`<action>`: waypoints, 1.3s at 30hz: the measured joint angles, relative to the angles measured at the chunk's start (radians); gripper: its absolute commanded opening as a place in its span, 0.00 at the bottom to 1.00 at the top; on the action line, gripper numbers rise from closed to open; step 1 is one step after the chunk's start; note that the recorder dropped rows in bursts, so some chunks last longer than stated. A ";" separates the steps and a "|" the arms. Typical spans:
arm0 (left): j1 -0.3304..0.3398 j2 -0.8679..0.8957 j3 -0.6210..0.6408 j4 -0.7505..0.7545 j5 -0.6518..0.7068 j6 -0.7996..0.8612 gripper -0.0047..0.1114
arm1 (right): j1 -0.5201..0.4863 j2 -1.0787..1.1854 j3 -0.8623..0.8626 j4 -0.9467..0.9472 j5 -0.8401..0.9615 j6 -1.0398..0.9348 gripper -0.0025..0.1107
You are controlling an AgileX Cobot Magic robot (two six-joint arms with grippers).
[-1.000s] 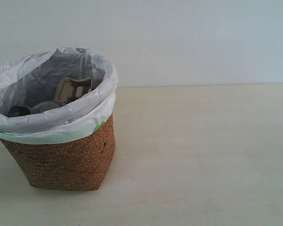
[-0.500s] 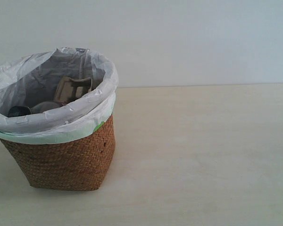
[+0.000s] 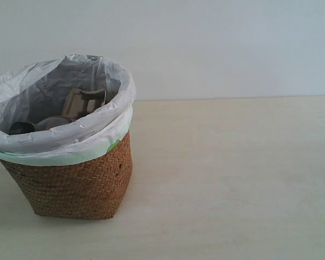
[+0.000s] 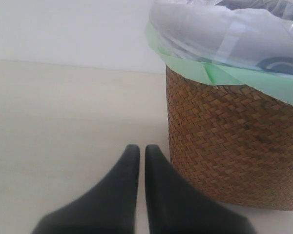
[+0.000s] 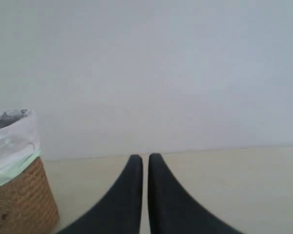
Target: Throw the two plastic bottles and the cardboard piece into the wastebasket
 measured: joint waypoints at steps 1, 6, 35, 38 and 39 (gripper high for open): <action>0.000 0.000 0.000 0.000 0.000 0.000 0.07 | -0.017 -0.008 0.014 0.000 -0.009 -0.008 0.02; 0.000 0.000 0.000 0.000 0.000 0.000 0.07 | -0.078 -0.059 0.037 0.000 0.005 -0.051 0.02; 0.000 0.000 0.000 0.000 0.000 0.000 0.07 | -0.208 -0.087 0.043 -0.012 0.427 -0.145 0.02; 0.000 0.000 0.000 0.000 0.000 0.000 0.07 | -0.208 -0.087 0.043 -0.012 0.427 -0.145 0.02; 0.000 0.000 0.000 0.000 0.000 0.000 0.07 | -0.208 -0.087 0.043 -0.012 0.427 -0.145 0.02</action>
